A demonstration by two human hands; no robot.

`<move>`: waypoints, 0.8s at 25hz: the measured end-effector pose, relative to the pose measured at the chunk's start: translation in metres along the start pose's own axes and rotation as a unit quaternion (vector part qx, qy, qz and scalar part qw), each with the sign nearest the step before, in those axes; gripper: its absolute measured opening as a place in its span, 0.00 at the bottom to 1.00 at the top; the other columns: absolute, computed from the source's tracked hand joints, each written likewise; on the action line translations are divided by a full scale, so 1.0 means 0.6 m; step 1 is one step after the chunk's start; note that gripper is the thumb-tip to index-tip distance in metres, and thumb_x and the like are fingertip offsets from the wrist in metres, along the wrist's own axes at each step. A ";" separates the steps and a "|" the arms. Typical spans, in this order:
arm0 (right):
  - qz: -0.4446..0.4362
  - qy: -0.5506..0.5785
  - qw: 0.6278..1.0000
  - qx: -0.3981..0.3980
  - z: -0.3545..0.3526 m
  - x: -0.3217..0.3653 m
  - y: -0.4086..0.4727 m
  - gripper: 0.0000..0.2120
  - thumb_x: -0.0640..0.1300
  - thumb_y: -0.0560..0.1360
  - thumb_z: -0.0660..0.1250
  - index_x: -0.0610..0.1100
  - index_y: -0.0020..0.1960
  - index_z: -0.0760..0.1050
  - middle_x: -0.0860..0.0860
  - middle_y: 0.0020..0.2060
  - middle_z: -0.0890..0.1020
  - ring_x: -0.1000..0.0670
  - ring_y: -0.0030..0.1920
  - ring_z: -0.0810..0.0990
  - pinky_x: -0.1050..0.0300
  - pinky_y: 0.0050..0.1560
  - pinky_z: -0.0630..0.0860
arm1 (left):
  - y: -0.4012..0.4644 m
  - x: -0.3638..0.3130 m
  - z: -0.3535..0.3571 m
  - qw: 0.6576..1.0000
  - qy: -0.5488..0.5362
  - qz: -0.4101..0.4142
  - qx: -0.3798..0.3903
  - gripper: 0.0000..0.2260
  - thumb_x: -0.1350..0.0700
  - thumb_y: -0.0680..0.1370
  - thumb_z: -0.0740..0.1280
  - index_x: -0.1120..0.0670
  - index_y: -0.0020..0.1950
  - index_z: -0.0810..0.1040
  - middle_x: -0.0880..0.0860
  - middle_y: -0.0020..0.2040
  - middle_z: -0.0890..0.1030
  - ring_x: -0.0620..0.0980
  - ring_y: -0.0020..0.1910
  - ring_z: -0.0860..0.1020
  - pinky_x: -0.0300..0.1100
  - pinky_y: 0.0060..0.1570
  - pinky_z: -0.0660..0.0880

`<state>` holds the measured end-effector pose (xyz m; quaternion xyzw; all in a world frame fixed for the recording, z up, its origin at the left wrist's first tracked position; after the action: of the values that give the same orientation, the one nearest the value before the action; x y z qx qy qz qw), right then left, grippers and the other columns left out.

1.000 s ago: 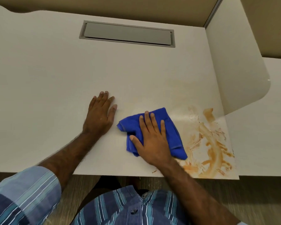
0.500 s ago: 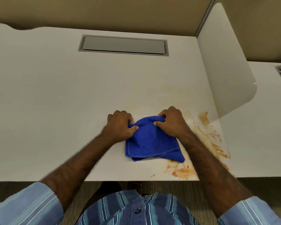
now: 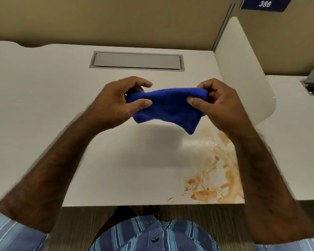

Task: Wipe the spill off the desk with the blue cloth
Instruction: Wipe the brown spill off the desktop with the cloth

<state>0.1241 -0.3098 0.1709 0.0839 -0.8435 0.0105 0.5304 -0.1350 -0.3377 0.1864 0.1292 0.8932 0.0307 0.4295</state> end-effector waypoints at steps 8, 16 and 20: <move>-0.002 0.131 0.990 0.062 0.004 0.021 -0.047 0.12 0.52 0.76 0.79 0.53 0.58 0.83 0.52 0.47 0.89 0.56 0.41 0.86 0.62 0.34 0.80 | -0.041 -0.044 -0.047 0.997 -0.040 0.052 0.029 0.17 0.43 0.78 0.75 0.44 0.66 0.82 0.45 0.49 0.87 0.45 0.49 0.86 0.33 0.45 0.82; 0.154 -0.162 0.973 0.059 0.122 -0.243 -0.034 0.24 0.47 0.77 0.79 0.49 0.70 0.78 0.50 0.57 0.83 0.47 0.54 0.84 0.48 0.59 0.83 | -0.054 0.209 0.163 0.978 0.143 -0.114 0.102 0.22 0.55 0.78 0.76 0.56 0.70 0.79 0.56 0.67 0.80 0.57 0.67 0.77 0.54 0.70 0.71; 0.112 -0.180 0.975 0.064 0.132 -0.255 -0.079 0.17 0.50 0.76 0.80 0.57 0.62 0.80 0.59 0.45 0.84 0.54 0.45 0.84 0.50 0.54 0.86 | -0.129 0.200 0.218 0.979 0.177 -0.010 0.104 0.23 0.48 0.76 0.77 0.56 0.67 0.81 0.55 0.64 0.82 0.58 0.64 0.79 0.53 0.66 0.75</move>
<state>0.1251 -0.3450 -0.0042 0.0231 -0.9269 0.1084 0.3586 -0.1214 -0.3888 0.0000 0.1563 0.9546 -0.0446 0.2495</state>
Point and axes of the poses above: each hand's wrist, its own y-axis towards the middle knuckle, its own z-axis out of the palm, x = y × z, the point moved 9 cm from there along y, towards the middle knuckle
